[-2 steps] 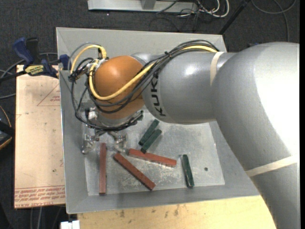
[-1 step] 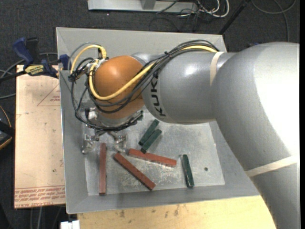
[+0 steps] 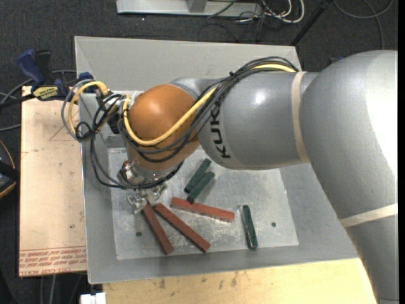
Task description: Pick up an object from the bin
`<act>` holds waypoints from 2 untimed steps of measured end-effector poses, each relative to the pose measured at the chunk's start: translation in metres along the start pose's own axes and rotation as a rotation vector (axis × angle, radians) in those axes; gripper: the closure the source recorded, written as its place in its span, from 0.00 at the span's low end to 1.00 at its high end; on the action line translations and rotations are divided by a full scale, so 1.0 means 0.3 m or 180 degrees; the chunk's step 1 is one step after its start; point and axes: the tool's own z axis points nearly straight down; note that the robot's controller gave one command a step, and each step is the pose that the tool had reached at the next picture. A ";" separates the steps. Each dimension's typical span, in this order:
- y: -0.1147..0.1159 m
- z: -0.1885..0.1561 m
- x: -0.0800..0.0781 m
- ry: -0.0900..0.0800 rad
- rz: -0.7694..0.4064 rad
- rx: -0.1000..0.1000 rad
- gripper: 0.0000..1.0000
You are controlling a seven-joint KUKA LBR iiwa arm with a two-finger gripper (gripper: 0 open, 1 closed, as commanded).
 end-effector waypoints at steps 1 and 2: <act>0.000 0.000 0.000 0.0000 0.0000 0.0001 1.00; 0.025 0.001 -0.050 0.0014 -0.0571 -0.0005 1.00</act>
Offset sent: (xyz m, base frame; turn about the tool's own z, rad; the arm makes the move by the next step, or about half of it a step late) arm -0.0196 0.0091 -0.0078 -0.1873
